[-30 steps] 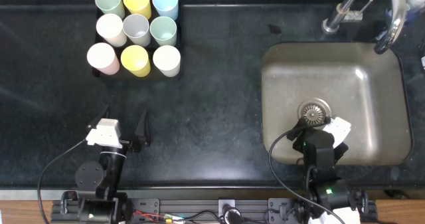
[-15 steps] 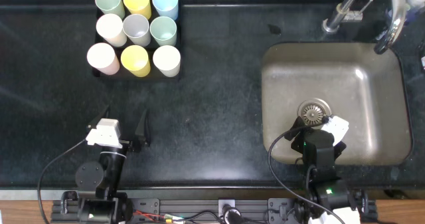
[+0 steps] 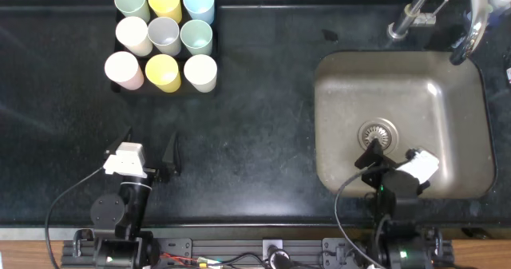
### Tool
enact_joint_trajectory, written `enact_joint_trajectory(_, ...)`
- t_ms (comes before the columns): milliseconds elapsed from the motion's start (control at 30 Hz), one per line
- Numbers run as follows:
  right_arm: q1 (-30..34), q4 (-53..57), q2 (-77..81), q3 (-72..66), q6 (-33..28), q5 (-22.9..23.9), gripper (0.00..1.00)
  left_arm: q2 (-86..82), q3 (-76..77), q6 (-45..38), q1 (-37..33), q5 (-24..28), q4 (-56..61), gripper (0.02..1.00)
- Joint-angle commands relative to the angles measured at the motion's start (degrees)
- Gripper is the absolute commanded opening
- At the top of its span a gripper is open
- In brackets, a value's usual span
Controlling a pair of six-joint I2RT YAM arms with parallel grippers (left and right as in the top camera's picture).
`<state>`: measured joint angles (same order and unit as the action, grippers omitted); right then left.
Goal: Store Cups
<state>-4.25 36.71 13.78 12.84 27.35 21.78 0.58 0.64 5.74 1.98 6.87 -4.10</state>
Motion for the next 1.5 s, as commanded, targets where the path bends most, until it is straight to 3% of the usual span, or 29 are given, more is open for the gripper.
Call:
enact_joint_trajectory(33, 0.0, 2.1, -3.0, -1.4, -0.2, 0.1, 0.996, -0.4, -0.2, -0.8, -0.4, 0.2, -0.1, 1.0)
enact_joint_trajectory(233, -1.1, 0.4, -4.3, -3.3, -0.2, -2.8, 0.996, -0.4, -0.2, -0.8, -0.4, 0.2, -0.1, 0.998)
enact_joint_trajectory(667, -1.0, -1.1, -11.4, -3.3, -0.2, -2.8, 0.998, -0.4, -0.2, -0.8, -0.4, 0.2, -0.1, 1.0)
enact_joint_trajectory(900, -1.0, -14.5, -11.3, -6.2, -0.2, -2.8, 0.998, -0.4, -0.2, -0.8, -0.4, 0.2, -0.1, 1.0)
enact_joint_trajectory(1300, 0.4, -20.2, -13.2, -6.6, -0.2, -2.7, 0.996, -0.4, -0.2, -0.8, -0.4, 0.2, -0.1, 1.0)
enact_joint_trajectory(1500, 0.4, -31.2, -13.6, -8.0, -0.2, -2.7, 0.998, -0.4, -0.2, -0.8, -0.4, 0.2, -0.1, 1.0)
